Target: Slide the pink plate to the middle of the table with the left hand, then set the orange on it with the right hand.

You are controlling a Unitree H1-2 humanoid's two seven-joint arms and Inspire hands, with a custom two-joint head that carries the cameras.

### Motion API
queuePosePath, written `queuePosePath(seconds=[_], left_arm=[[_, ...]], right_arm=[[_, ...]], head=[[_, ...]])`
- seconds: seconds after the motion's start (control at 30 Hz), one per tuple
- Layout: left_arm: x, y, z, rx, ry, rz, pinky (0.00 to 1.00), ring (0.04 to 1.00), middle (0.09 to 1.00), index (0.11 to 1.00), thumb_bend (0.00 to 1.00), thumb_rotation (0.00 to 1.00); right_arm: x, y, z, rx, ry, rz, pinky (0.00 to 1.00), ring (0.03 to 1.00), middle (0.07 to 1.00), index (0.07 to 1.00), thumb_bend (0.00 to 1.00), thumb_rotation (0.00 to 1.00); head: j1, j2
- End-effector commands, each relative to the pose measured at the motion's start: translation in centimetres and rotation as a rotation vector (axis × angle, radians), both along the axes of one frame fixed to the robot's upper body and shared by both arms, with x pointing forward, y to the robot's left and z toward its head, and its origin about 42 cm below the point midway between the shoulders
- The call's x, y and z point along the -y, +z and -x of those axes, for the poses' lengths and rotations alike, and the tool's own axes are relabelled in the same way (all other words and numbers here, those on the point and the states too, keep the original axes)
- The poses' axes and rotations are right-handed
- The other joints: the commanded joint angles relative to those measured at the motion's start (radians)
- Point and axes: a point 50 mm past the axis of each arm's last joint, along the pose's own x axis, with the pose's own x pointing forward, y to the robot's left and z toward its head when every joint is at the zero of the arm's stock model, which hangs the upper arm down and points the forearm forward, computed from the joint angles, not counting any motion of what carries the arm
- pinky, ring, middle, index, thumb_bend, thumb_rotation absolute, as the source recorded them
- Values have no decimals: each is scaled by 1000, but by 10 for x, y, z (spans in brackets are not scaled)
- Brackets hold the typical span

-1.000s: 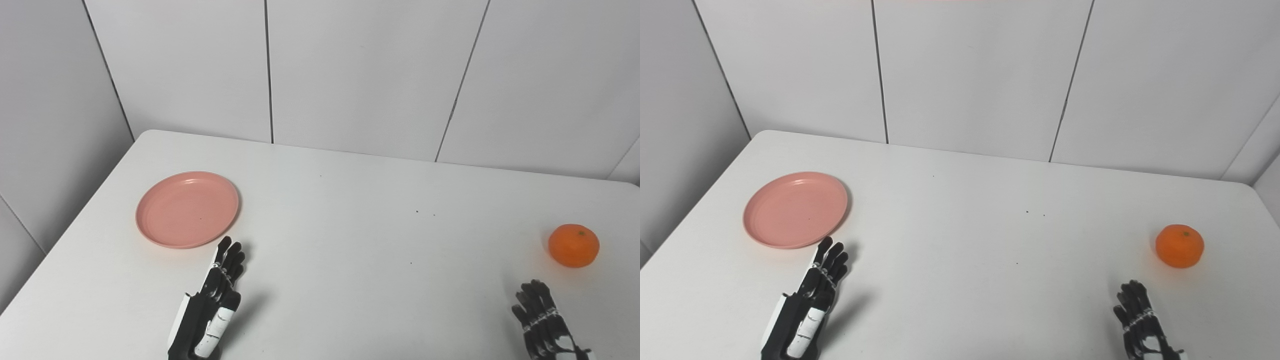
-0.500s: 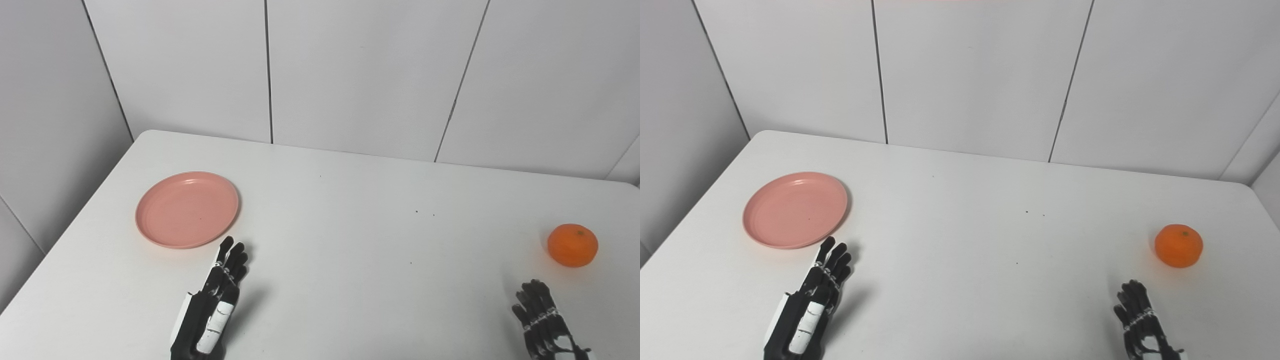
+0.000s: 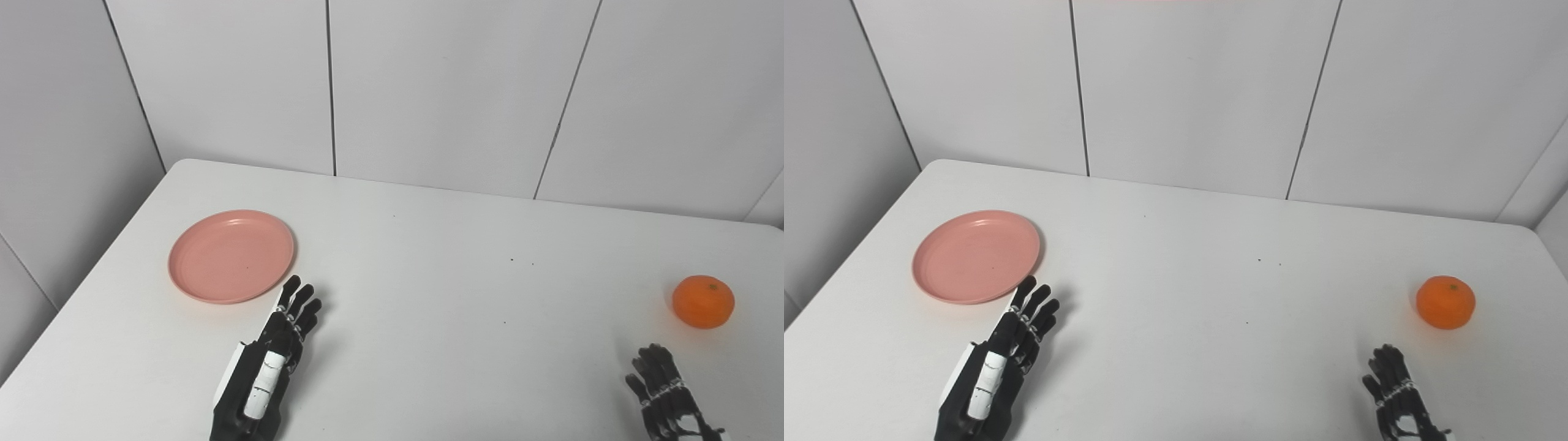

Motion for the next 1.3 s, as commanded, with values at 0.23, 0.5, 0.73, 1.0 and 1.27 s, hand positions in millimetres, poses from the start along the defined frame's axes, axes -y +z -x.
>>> queuePosePath(seconds=[0.23,0.5,0.73,1.0,1.27], left_arm=[[-6,47,-28,172,-20,2,977,944,971,992,942,835],[-29,75,-52,258,-7,-63,963,941,993,990,892,889],[-55,79,-77,270,59,-38,937,905,930,907,972,900],[-93,91,-105,296,53,-16,840,897,923,924,978,892],[-115,121,-125,303,92,-17,851,891,942,947,997,927]], right_arm=[[5,-24,-1,-105,-18,2,966,969,950,938,820,878],[5,-24,-1,-104,-18,-4,958,963,947,933,818,871],[4,-24,0,-109,-18,-5,959,965,948,931,815,870],[3,-23,0,-110,-15,-4,955,962,947,932,820,870],[2,-22,0,-105,-15,3,937,955,941,921,834,864]], head=[[-3,-3],[-3,-4],[-6,-3],[-11,-2],[-16,0]])
